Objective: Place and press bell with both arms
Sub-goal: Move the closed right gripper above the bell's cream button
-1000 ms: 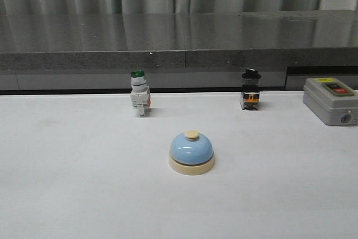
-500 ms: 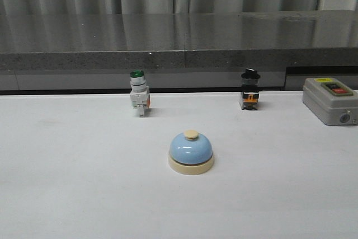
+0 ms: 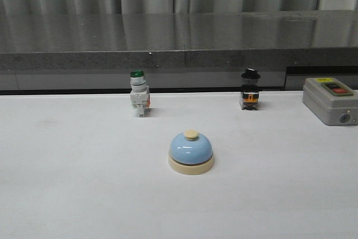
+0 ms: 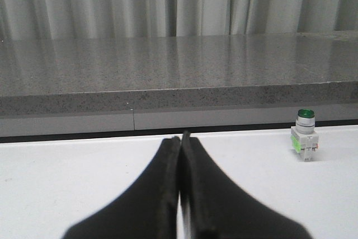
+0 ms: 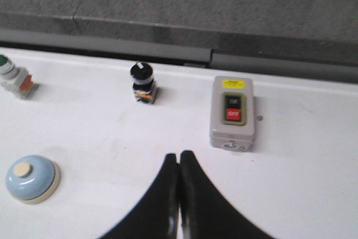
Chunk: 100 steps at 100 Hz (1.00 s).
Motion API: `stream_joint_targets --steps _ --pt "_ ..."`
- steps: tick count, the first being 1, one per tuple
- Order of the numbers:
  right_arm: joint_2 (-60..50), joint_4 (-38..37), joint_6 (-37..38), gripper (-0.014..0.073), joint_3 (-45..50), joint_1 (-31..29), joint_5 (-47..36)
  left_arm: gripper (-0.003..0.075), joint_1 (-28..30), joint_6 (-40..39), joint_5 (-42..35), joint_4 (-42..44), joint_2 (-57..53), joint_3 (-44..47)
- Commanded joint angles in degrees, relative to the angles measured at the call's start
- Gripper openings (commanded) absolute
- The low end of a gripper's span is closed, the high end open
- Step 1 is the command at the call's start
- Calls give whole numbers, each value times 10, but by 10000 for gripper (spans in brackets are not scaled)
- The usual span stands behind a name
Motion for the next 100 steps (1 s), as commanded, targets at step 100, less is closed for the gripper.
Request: stream_joint_targets --steps 100 --pt "562 10 -35 -69 -472 293 197 -20 2 -1 -42 -5 -18 24"
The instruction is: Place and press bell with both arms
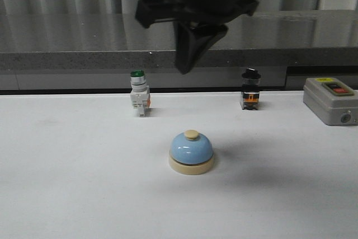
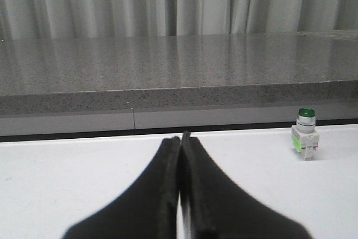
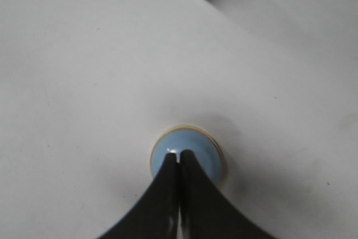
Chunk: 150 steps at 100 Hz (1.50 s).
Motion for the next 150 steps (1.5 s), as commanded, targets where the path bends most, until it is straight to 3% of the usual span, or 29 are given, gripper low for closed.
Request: stream_joint_targets --steps 1,28,55,111,129,150 --pt "19 5 -14 -69 -62 14 12 -20 2 -2 -43 -5 -18 24" --pt "116 -4 -22 -69 -160 25 93 -20 2 -2 -43 -5 -18 24" --pt "119 -29 -29 -69 -159 12 159 -20 2 -2 -43 -5 -18 24" --pt "171 -31 -37 -69 -159 12 195 -20 2 -2 -43 -5 -18 24" --pt "127 -26 -37 -69 -159 12 158 -20 2 -2 -43 -5 -18 24" --pt "55 -22 -36 -69 -159 -10 191 -20 2 -2 -43 -5 -18 24"
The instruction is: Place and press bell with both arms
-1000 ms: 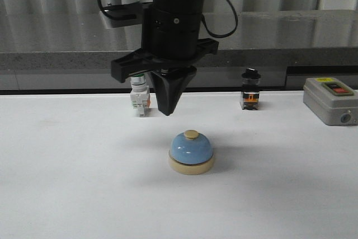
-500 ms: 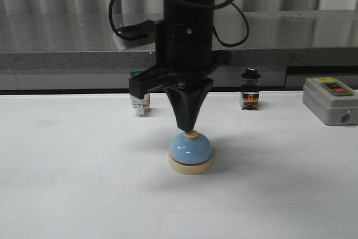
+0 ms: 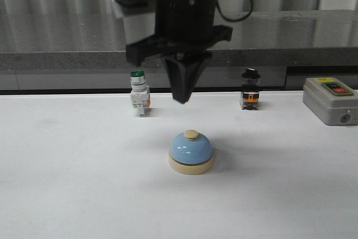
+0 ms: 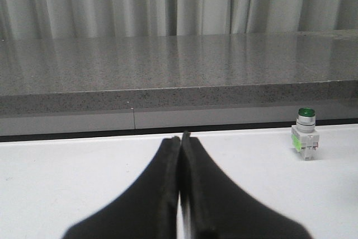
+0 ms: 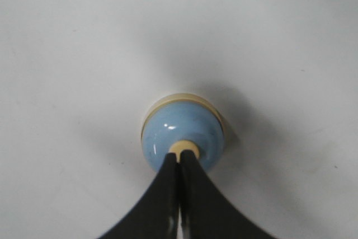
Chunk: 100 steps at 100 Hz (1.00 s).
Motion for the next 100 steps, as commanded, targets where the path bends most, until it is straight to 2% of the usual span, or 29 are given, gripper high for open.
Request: stream_joint_targets --steps 1,18,34,77,100 --pt "-66 1 -6 -69 -14 -18 16 -20 2 -2 -44 -5 -18 24" --pt "-112 7 -2 -69 -7 -64 30 -20 2 -2 -44 -5 -18 24" --pt "-170 20 -1 -69 39 -120 26 -20 2 -2 -44 -5 -18 24" --pt "-379 50 -1 -69 294 -332 -61 -20 2 -2 -44 -5 -18 24" --pt "-491 54 3 -69 403 -398 -83 -20 2 -2 -44 -5 -18 24"
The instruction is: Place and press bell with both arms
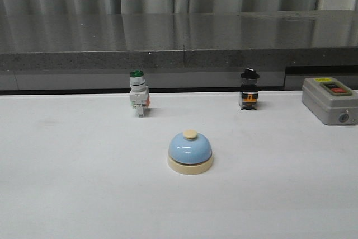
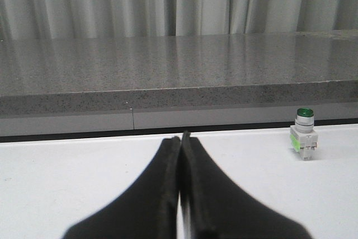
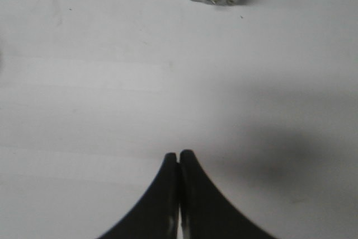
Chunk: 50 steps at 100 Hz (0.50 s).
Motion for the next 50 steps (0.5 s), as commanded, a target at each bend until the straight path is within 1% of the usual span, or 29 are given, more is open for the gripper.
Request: stream_joint_targets --steps 1,21,50 --pt "-57 12 1 -69 21 -17 -32 -20 2 -2 -44 -5 -18 24" --pt "-161 14 1 -69 90 -19 -53 -20 2 -2 -44 -5 -18 24" --pt "-336 16 1 -69 187 -19 -112 -20 2 -2 -44 -5 -18 24"
